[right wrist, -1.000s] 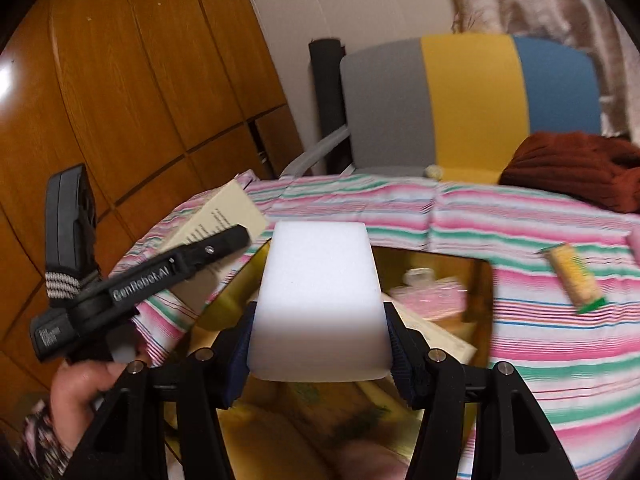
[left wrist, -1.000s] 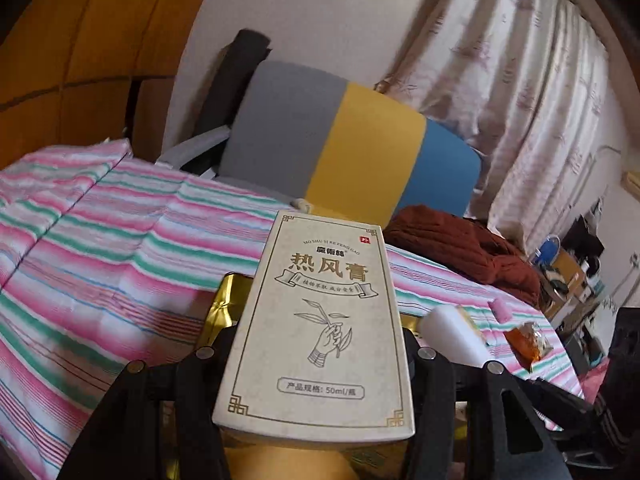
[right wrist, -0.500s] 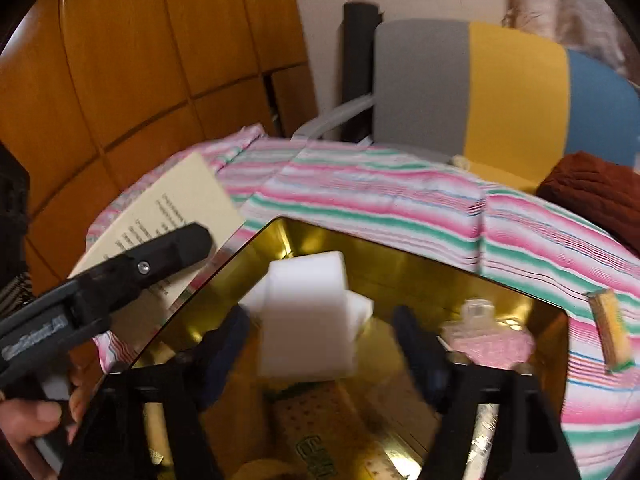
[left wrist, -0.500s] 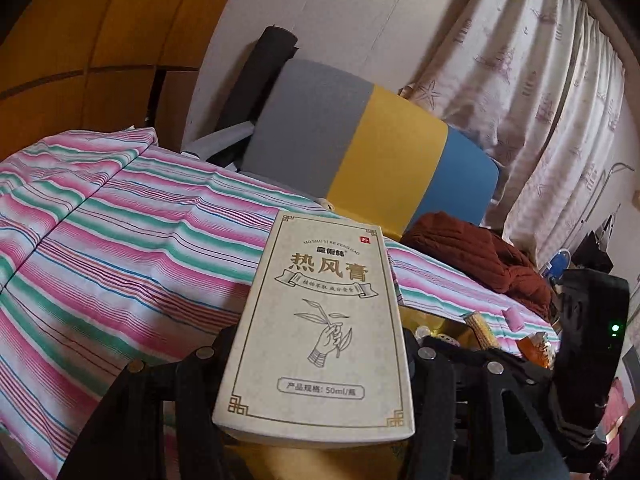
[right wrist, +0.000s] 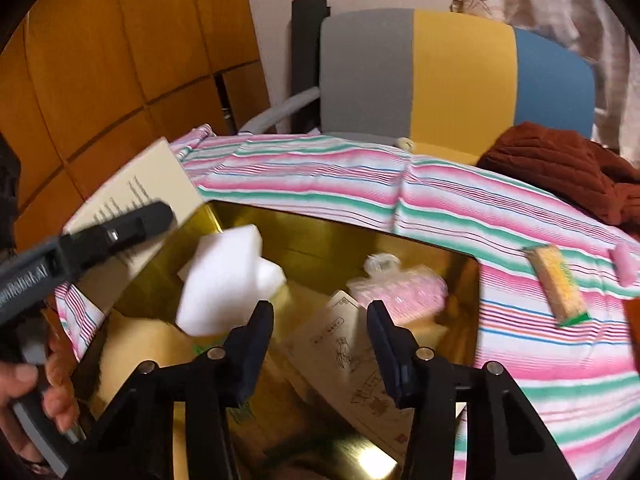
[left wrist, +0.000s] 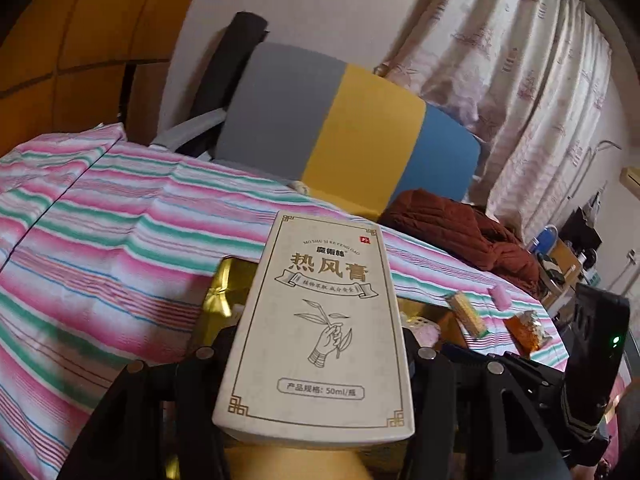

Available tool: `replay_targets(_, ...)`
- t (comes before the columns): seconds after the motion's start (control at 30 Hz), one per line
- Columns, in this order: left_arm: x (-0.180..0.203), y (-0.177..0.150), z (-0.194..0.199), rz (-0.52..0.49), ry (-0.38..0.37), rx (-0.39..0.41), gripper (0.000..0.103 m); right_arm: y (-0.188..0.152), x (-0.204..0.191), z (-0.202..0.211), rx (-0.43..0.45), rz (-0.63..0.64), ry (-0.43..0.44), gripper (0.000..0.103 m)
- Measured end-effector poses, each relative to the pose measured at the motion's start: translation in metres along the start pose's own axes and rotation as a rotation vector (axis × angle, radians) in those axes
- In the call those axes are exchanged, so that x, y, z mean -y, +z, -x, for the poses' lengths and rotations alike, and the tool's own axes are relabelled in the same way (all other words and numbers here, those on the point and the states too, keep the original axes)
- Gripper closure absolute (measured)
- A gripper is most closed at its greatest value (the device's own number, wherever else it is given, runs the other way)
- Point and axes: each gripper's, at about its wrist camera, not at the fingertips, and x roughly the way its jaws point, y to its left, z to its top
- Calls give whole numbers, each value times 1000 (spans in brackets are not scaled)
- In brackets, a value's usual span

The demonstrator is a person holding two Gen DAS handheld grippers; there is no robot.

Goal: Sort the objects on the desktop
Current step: 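Lower the white sponge into the tray and open the right gripper while the left holds the box, then lower the cream box into the tray and open the left gripper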

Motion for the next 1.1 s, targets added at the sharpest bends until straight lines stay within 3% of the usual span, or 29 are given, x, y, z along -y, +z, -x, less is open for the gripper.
replay_targets(0.07,8,2,-1,-10,-16,-13,48,-5,7,7,4,-18,5,53)
replay_targets(0.2,29,6,-12,-40,-45,-68,48,-14,26,21,12,-145,106,53)
replay_targets(0.4,52,8,-52,-59,-68,-197,48,-21,42,41,54,-194,104,47)
replay_targets(0.5,59,4,-71,-69,-22,-274,36,-24,49,48,64,-206,108,44)
replay_targets(0.6,61,1,-69,-93,38,-248,19,-29,54,55,73,-212,109,42)
replay_targets(0.77,42,4,-47,15,25,-180,19,-38,58,54,71,-238,119,42)
replay_targets(0.9,33,9,-36,38,93,-119,19,-43,60,54,68,-248,124,42)
replay_targets(1.1,47,21,-51,-3,132,-144,20,-46,60,59,79,-244,122,42)
